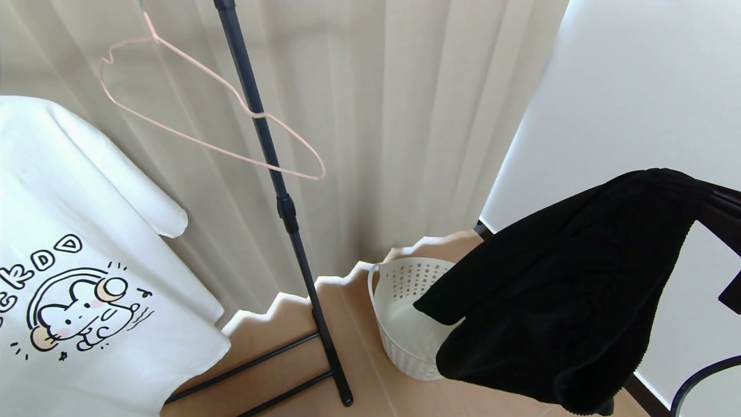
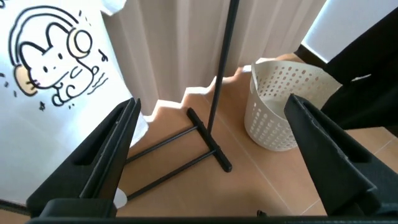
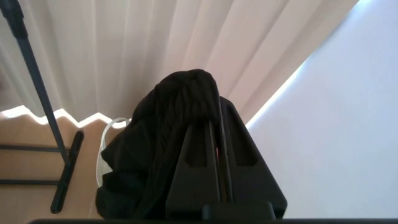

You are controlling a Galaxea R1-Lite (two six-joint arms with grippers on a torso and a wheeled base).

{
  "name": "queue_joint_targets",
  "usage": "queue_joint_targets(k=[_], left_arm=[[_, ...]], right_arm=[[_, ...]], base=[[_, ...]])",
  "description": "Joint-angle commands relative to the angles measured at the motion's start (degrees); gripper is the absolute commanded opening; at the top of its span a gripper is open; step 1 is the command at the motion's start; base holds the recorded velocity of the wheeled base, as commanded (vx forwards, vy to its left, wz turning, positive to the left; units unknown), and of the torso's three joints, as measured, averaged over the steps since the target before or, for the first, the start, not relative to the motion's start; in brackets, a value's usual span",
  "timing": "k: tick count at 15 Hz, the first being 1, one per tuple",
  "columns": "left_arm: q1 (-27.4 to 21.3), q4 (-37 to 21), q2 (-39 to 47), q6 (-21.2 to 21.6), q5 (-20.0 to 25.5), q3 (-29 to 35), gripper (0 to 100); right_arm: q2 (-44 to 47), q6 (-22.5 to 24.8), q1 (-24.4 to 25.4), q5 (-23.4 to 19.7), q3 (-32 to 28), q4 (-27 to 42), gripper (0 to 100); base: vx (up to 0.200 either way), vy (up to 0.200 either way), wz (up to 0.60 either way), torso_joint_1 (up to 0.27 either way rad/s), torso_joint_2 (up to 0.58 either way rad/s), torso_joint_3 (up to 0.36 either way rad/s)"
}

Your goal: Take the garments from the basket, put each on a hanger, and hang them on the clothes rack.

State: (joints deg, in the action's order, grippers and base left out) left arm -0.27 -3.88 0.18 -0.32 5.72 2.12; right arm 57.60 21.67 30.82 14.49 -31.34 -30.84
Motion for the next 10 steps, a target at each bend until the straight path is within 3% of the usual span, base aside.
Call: queue_joint_targets(k=[1, 6, 10], left_arm=[[0.0, 0.0, 0.1, 0.0, 0.0, 0.0, 100], [0.0, 0.0, 0.1, -0.1, -0.1, 0.0, 100], [0.0, -0.1, 0.1, -0.1, -0.1, 0.0, 100]], right_arm=[[0.1, 0.0, 0.0, 0.0, 0.0, 0.0, 0], [0.3, 0.0, 0.0, 0.0, 0.1, 0.2, 0], [0.3, 0.0, 0.0, 0.0, 0.1, 0.1, 0]], base=[[0.0, 0.0, 0.0, 0.183, -0.52, -0.134], [0.0, 0.0, 0.0, 0.199, -0.54, -0.146], [0.0, 0.0, 0.0, 0.238, -0.58, -0.301]])
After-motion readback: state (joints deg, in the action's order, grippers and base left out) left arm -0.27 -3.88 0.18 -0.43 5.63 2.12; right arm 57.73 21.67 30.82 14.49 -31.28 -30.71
